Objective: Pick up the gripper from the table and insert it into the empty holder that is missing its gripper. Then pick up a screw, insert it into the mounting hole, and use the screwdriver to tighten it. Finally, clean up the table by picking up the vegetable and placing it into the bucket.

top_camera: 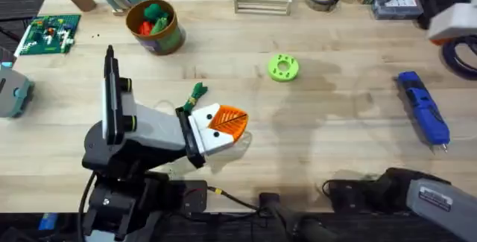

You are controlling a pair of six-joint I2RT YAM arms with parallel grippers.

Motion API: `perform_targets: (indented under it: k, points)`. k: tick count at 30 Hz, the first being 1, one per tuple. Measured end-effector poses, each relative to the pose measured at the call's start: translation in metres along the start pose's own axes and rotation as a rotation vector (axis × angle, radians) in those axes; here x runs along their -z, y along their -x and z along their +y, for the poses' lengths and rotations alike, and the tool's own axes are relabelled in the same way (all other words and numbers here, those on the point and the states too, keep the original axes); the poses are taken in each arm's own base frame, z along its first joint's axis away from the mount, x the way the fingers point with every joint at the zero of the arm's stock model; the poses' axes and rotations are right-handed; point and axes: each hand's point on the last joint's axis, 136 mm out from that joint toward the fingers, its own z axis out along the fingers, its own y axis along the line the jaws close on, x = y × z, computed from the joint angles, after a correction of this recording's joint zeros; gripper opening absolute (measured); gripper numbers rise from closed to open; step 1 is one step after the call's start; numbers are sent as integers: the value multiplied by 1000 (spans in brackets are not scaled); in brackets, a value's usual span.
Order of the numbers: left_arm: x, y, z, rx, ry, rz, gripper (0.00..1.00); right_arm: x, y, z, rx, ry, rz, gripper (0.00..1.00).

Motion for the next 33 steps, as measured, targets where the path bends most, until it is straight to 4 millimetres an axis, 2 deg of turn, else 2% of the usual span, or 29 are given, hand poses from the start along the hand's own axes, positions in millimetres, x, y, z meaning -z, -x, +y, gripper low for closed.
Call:
perform_targets:
  k: [4, 10, 16, 23, 27, 33]
  points:
    - [0, 0, 0, 0, 0, 0, 17, -10, -1, -23, -58, -69, 39, 893]
    - [0, 0, 0, 0, 0, 0, 17, -21, 1, -35, -75, -105, 68, 894]
    - [0, 0, 0, 0, 0, 0, 17, -46, -23, -46, -15, -117, 164, 895]
    - [0, 0, 0, 0, 0, 0, 17, -74, -33, -72, -58, -155, 186, 897]
    - [0, 0, 0, 0, 0, 0, 17, -86, -33, -74, -37, -150, 212, 896]
    - [0, 0, 0, 0, 0, 0, 17, -112, -41, -62, 107, -35, 310, 897]
